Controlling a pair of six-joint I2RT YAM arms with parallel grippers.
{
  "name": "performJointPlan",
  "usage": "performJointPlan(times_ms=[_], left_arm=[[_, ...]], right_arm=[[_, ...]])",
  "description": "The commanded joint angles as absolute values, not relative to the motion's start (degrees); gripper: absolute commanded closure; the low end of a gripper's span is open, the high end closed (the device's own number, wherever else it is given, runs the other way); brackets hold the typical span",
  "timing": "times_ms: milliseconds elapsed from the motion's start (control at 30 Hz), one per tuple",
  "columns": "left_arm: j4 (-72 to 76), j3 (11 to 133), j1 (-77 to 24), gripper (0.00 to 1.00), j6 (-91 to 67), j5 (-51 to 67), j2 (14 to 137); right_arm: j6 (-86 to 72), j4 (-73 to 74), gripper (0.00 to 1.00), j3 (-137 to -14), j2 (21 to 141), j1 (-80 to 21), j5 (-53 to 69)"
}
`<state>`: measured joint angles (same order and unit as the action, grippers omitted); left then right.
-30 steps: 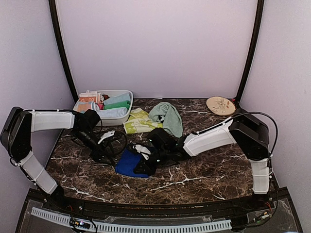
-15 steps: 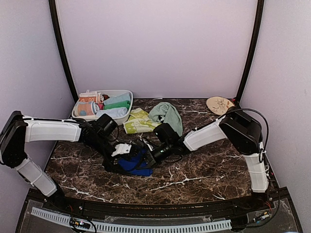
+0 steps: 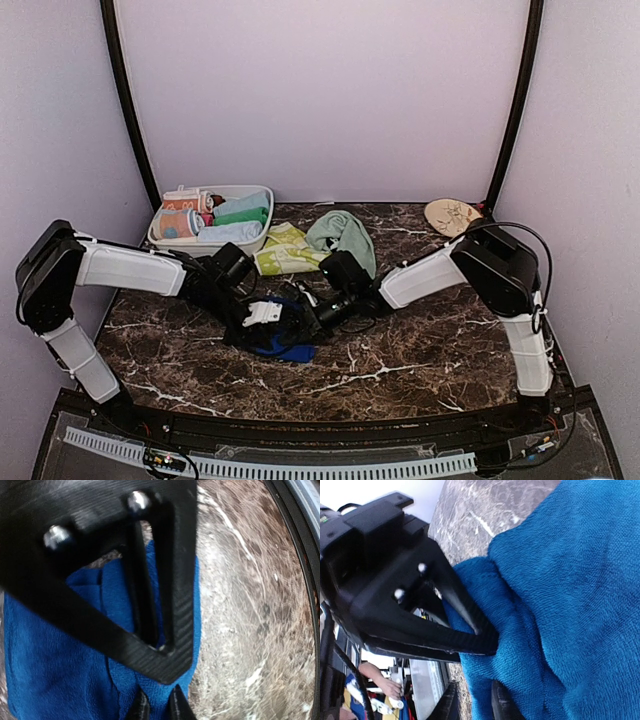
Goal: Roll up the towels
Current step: Roll the towel at the center of the board.
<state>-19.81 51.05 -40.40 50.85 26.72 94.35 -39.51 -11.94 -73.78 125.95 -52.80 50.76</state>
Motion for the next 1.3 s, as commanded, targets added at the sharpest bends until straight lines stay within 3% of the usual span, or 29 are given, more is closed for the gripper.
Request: performJointPlan(times_ms=[0,367,433,467,633,767,1000,1267], left_arm=[[-21.7,51.6,-40.5,0.95,47.7,26.4,97.4],[-37.2,56.1,-37.7,0.97,44.3,45.2,101.9],[-39.9,56.2,-37.8,0.98,45.1,48.0,101.6],[-41.1,56.4,-37.9,0.98,45.3,48.9,101.6],[-42.4,55.8,-38.3,0.98,45.7,47.2,103.2],[-42.6,56.7,-38.2,0.98,44.8,46.2,105.8],[-43.9,60.6,-36.9,0.99,42.4,45.3,111.9],[-41.4,61.1,-35.9,0.99,39.1,38.1,114.8]], right_arm=[[-37.6,-7.9,0.66,-68.5,123.2,-51.3,40.6],[-21.5,-7.7,0.43,-50.4,95.2,-48.8,5.4],[-17.4,-11.1,0.03,-46.1,89.0,-50.1,-0.7],[-15.4,-12.6,0.00,-44.6,86.1,-50.8,-3.4],[-23.2,-8.5,0.00,-44.1,79.5,-48.8,-20.9],[-17.2,-19.4,0.00,-37.1,76.2,-47.1,-7.3],[12.0,-19.6,0.04,-37.6,82.1,-71.0,-22.1],[30.6,-24.0,0.18,-45.5,96.1,-83.2,-22.7]])
